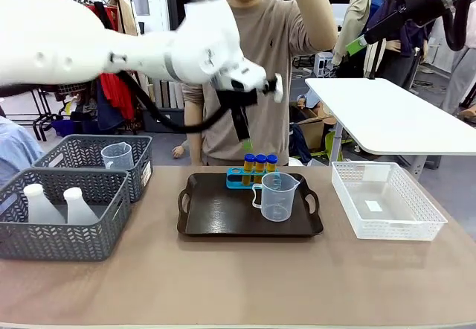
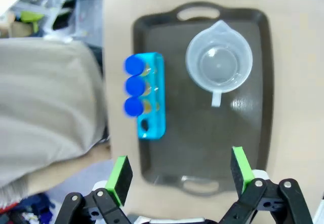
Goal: Prepare the laboratory tools.
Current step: Pick up one Small flask and place it on the Handle tray.
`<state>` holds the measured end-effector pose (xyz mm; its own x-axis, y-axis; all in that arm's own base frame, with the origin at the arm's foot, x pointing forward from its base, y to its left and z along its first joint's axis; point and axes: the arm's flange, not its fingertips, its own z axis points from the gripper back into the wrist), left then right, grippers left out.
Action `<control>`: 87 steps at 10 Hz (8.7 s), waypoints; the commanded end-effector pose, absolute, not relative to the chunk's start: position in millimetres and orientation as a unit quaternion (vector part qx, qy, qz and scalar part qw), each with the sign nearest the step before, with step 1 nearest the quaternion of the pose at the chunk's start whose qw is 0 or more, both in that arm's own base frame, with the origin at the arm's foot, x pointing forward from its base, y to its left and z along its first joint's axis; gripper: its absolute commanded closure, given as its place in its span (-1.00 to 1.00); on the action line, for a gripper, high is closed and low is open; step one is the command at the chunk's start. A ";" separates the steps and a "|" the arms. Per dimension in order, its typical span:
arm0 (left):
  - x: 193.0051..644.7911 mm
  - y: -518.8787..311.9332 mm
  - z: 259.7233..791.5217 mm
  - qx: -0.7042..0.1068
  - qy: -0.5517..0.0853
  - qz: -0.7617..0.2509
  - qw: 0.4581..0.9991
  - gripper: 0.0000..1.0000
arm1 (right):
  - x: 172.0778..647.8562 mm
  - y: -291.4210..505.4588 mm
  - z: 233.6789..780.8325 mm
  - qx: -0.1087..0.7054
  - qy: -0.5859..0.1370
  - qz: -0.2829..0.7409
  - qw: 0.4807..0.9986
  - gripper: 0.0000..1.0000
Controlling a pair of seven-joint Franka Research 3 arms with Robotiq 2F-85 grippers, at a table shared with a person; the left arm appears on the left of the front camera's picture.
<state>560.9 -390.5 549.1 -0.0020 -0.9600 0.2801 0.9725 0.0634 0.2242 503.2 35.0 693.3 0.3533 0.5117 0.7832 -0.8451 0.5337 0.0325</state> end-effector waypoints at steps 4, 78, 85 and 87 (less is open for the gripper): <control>517.6 -282.9 640.5 0.054 -0.241 -0.532 0.810 -1.00 | 502.3 36.5 694.0 0.225 -0.377 0.429 0.790 -1.00; 499.1 80.5 624.6 -0.024 0.017 0.026 0.999 1.00 | 502.3 36.5 694.0 0.225 -0.377 0.429 0.790 -1.00; 488.3 53.6 681.9 -0.004 -0.020 0.010 1.000 1.00 | 502.3 36.5 694.0 0.225 -0.377 0.429 0.790 -1.00; 488.3 53.6 681.9 -0.004 -0.020 0.010 1.000 1.00 | 502.3 36.5 694.0 0.225 -0.377 0.429 0.790 -1.00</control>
<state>492.2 53.1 682.3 0.9991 0.0095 0.0411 -0.0092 0.9999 -0.0075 503.1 35.0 693.3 0.3536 0.5123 0.7826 -0.8447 0.5343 0.0320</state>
